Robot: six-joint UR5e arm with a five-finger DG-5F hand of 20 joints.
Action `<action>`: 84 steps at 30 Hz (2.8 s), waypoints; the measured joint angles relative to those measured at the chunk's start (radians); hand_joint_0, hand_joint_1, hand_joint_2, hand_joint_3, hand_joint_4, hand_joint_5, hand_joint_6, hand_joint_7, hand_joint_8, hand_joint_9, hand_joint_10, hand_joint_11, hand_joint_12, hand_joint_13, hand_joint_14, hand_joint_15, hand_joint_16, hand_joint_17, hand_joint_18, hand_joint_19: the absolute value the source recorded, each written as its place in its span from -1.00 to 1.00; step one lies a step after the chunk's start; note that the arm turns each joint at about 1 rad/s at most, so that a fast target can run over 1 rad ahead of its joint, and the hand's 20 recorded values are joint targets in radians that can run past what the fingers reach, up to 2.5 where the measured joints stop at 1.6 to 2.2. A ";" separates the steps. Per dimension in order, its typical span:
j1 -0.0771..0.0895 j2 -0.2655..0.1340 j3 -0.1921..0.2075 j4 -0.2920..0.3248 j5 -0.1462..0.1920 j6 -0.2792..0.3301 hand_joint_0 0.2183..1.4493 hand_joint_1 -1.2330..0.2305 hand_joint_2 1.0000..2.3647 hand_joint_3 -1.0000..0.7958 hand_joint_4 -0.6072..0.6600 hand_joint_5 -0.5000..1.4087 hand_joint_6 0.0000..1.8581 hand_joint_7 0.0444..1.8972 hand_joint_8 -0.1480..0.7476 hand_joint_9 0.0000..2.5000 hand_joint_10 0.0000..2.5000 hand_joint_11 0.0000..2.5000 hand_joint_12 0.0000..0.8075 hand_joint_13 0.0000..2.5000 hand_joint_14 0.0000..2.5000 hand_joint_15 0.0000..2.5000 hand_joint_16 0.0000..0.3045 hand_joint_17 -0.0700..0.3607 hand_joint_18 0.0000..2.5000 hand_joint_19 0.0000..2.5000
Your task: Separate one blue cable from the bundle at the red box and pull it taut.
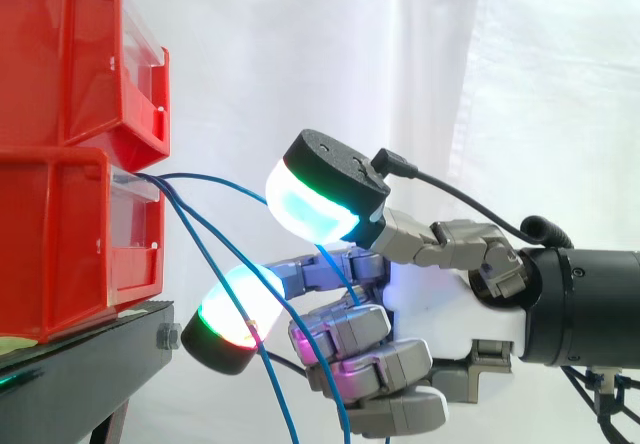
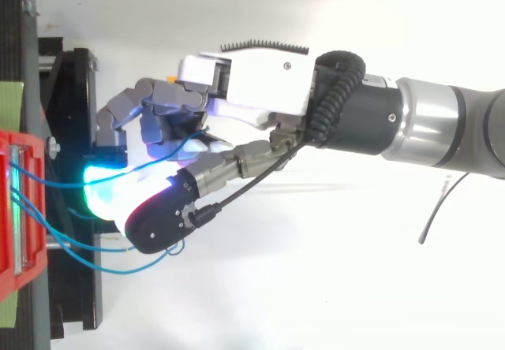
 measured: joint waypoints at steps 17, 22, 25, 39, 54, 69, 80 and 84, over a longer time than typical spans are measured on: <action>-0.019 0.024 0.005 -0.004 0.001 -0.001 -0.43 -0.13 -1.00 -0.44 0.19 -0.68 -0.06 -0.09 0.19 -0.81 1.00 0.34 0.05 -0.47 1.00 0.12 -0.71 -0.22 0.06 0.28; -0.028 0.027 0.006 -0.007 0.001 0.005 -0.41 -0.11 -1.00 -0.44 0.20 -0.68 -0.06 -0.09 0.19 -0.81 1.00 0.34 0.06 -0.47 1.00 0.13 -0.72 -0.22 0.06 0.30; -0.033 0.028 0.006 -0.008 0.002 0.009 -0.40 -0.11 -1.00 -0.44 0.19 -0.68 -0.05 -0.08 0.18 -0.81 1.00 0.34 0.06 -0.47 1.00 0.13 -0.72 -0.23 0.06 0.30; -0.041 0.048 0.007 -0.008 0.000 0.007 -0.33 -0.14 -0.99 -0.33 0.20 -0.68 -0.02 -0.08 0.16 -0.81 1.00 0.35 0.05 -0.47 1.00 0.12 -0.72 -0.23 0.07 0.30; -0.038 0.076 0.007 -0.093 -0.009 -0.037 -0.31 -0.26 -0.97 -0.12 0.14 -0.67 0.01 -0.06 0.17 -0.80 1.00 0.33 0.05 -0.46 1.00 0.13 -0.73 -0.24 0.07 0.31; -0.031 0.077 0.007 -0.110 -0.008 -0.036 -0.35 0.10 -1.00 -0.44 0.18 -0.67 0.00 -0.06 0.17 -0.77 1.00 0.32 0.02 -0.45 1.00 0.11 -0.73 -0.24 0.07 0.32; -0.030 0.076 0.007 -0.111 -0.006 -0.034 -0.34 -0.23 -0.97 0.03 0.15 -0.66 0.01 0.00 0.20 -0.75 1.00 0.32 0.08 -0.41 1.00 0.10 -0.70 -0.20 0.10 0.22; -0.030 0.076 0.007 -0.111 -0.006 -0.034 -0.33 -0.28 -0.97 0.02 0.12 -0.66 0.02 -0.03 0.19 -0.75 1.00 0.32 0.08 -0.41 1.00 0.13 -0.71 -0.21 0.10 0.26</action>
